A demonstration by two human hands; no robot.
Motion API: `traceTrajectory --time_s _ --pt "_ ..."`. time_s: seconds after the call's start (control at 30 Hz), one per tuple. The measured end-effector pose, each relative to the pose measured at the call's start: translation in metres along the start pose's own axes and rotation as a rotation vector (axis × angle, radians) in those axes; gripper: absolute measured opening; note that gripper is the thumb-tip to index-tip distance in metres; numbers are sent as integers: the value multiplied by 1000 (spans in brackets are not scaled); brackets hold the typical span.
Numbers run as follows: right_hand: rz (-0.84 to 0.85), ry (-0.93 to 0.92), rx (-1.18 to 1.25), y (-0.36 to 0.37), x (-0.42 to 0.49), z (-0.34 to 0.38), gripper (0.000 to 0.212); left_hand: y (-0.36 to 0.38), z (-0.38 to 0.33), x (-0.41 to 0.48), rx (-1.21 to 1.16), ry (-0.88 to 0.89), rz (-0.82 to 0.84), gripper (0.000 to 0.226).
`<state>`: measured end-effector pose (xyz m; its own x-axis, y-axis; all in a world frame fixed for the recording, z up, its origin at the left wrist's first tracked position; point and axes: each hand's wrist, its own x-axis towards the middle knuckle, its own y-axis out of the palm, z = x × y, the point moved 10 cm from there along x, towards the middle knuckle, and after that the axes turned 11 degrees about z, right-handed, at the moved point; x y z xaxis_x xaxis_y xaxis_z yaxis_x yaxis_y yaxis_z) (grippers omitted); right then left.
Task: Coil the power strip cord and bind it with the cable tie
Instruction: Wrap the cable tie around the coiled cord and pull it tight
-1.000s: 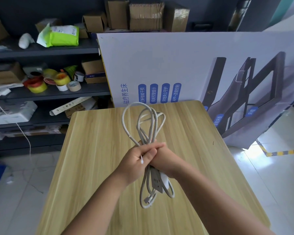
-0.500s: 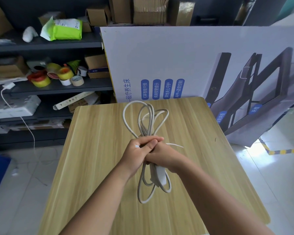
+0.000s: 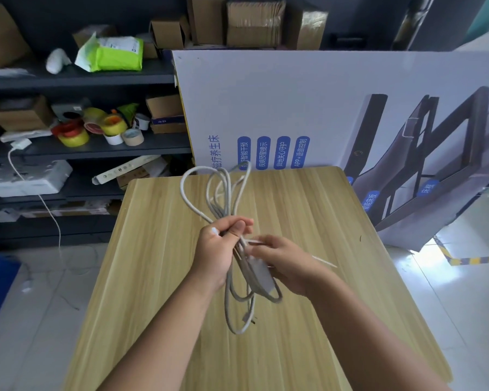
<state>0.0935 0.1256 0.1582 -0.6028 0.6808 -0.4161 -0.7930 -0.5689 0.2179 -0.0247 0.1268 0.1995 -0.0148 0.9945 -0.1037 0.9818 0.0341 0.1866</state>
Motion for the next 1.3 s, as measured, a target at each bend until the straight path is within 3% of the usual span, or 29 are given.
traceTrajectory --time_s 0.07,0.2,0.4,0.47,0.63,0.73,0.83,0.97,1.1,1.2,1.3 --pt "-177 -88 240 -20 -6 1 18 -12 2 3 -6 -12 -35 34" --pt "-497 -293 584 -56 -19 4 33 -20 6 3 43 -42 -15 35" --pt "-768 -562 468 -91 -56 34 80 -18 18 5 28 -90 47 35" --pt "-835 -632 391 -100 -68 44 83 -18 21 4 72 -111 57 35" --pt "-755 -771 92 -83 -76 86 39 -18 27 -1 77 -164 61 46" --pt "-608 -795 -227 -43 -70 111 30 -12 27 -3 138 -149 142 73" --pt "-421 -755 -342 -9 -57 117 26 -9 23 -2 130 -88 227 93" --pt "-416 -705 -297 -8 -50 111 21 -6 23 -3 78 -98 284 72" --pt "-389 -663 -235 -13 -44 104 21 -4 21 -3 -63 -65 321 78" --pt "-371 -639 -119 -23 -38 98 21 -6 29 -2 -265 -141 301 81" --pt "-484 -667 91 -59 -50 89 25 -9 29 -2 -344 -152 279 81"
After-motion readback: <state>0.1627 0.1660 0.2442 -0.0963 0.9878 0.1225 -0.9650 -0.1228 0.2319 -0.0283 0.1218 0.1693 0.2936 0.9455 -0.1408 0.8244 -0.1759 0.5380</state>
